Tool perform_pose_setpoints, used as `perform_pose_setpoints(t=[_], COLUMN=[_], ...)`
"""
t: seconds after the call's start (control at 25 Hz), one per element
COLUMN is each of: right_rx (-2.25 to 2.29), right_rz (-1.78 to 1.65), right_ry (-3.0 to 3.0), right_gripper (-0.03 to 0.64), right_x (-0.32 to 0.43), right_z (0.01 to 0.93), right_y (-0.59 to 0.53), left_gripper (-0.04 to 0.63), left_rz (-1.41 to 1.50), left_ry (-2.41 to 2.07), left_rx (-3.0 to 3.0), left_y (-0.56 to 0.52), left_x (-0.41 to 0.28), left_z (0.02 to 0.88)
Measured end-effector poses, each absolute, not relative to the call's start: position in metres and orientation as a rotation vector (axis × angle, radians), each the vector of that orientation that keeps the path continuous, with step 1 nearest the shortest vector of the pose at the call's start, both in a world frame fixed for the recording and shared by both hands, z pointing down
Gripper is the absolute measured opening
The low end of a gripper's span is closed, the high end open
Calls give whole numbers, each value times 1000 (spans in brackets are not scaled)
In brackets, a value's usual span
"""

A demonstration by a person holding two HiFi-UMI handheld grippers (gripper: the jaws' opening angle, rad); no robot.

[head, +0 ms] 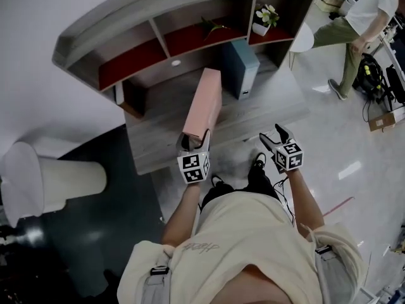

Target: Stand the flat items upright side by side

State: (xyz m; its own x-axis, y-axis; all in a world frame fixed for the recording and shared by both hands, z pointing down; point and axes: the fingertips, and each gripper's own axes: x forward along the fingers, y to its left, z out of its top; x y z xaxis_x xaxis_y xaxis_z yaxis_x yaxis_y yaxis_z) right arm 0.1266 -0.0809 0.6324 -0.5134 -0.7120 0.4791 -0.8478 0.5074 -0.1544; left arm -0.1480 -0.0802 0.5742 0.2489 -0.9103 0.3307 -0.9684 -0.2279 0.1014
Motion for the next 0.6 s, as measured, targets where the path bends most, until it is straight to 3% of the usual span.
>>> perform_pose_setpoints(t=[0.6], right_rx=[1264], right_rz=[578], right_ry=[-2437], right_gripper=[337], right_x=[208], right_z=[634], right_y=[-139], left_gripper=[336], left_rz=[317], left_ry=[-1803], left_rx=[2092], left_y=[-153], left_x=[-80], left_z=[573])
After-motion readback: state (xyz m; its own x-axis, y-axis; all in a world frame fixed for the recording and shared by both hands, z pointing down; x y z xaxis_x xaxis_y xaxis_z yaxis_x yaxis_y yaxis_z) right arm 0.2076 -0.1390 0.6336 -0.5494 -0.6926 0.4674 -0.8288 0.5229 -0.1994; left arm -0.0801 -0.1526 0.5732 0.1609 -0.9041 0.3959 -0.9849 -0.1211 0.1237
